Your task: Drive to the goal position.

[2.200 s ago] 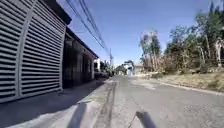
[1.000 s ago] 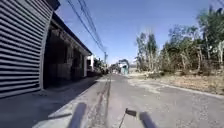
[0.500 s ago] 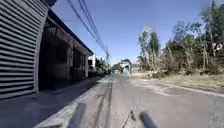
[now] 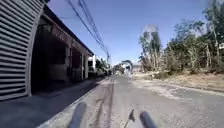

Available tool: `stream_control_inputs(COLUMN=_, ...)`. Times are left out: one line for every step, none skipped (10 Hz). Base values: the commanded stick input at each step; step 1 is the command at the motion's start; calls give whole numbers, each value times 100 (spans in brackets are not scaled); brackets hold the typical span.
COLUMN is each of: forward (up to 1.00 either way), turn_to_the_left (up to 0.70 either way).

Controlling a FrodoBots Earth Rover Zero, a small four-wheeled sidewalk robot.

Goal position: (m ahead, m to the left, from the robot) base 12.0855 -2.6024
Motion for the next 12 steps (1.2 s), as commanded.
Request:
stream_control_inputs(forward=70, turn_to_the_left=0)
stream_control_inputs(forward=70, turn_to_the_left=0)
stream_control_inputs(forward=70, turn_to_the_left=0)
stream_control_inputs(forward=70, turn_to_the_left=0)
stream_control_inputs(forward=70, turn_to_the_left=0)
stream_control_inputs(forward=70, turn_to_the_left=0)
stream_control_inputs(forward=70, turn_to_the_left=0)
stream_control_inputs(forward=70, turn_to_the_left=0)
stream_control_inputs(forward=70, turn_to_the_left=0)
stream_control_inputs(forward=70, turn_to_the_left=0)
stream_control_inputs(forward=70, turn_to_the_left=0)
stream_control_inputs(forward=70, turn_to_the_left=0)
